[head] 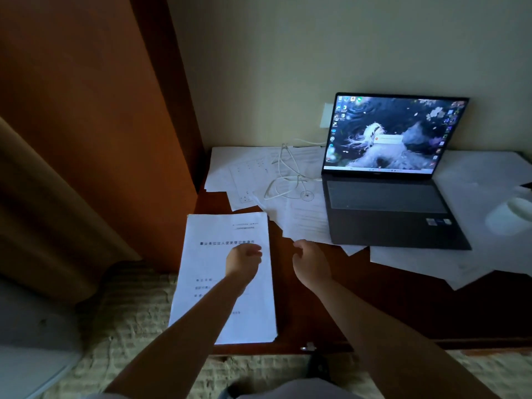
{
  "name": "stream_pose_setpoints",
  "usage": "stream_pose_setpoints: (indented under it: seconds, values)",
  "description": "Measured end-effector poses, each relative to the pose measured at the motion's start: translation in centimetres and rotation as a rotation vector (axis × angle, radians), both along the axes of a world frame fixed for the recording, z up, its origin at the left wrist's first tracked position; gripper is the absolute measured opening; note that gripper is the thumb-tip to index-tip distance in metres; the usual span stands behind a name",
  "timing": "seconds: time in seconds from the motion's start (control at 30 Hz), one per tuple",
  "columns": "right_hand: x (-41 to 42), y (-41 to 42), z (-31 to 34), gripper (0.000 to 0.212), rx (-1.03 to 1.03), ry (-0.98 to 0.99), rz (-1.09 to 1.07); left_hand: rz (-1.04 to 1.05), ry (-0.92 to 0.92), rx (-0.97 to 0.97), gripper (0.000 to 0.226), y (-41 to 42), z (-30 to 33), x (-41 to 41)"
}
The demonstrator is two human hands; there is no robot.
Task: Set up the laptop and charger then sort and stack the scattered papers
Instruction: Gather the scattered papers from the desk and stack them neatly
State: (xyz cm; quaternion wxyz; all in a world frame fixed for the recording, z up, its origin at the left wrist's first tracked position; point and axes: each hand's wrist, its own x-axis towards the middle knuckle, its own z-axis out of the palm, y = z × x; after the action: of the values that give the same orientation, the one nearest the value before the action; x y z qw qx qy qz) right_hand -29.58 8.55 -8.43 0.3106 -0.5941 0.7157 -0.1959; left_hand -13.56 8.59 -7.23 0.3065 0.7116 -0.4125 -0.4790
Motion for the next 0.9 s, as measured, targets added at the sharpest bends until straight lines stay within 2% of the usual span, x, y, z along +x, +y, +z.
stream_pose_setpoints:
  seconds: [0.13,0.27,0.43,0.53,0.6,0.8,0.9]
  values:
    - [-4.6,-2.4,0.1,0.032,-0.139,0.164,0.178,-0.069,-0.085,0.044,0.032,-2.1,0.3,-4.9]
    - [-7.9,-5.9,-0.1,0.036,-0.245,0.297,0.195,-0.118,-0.209,0.033,0.040,-5.5,0.3,-8.6]
    - [-10.3,-9.6,-0.8,0.051,-0.193,0.439,0.376,-0.007,-0.270,0.096,0.051,-8.6,-1.0,-11.3]
    - [-11.0,-10.7,-1.6,0.050,-0.160,0.488,0.421,0.083,-0.225,0.138,0.057,-9.6,-1.6,-12.6]
    - [-11.1,-11.3,-1.9,0.047,-0.139,0.486,0.415,0.131,-0.193,0.169,0.053,-10.4,-2.1,-13.5]
    - [-11.2,-12.9,-1.3,0.058,-0.088,0.444,0.490,0.225,-0.322,0.096,0.025,-11.1,-2.6,-15.0]
    - [-11.0,-13.4,-1.1,0.055,-0.112,0.427,0.529,0.246,-0.299,0.096,0.015,-10.9,-2.2,-14.6]
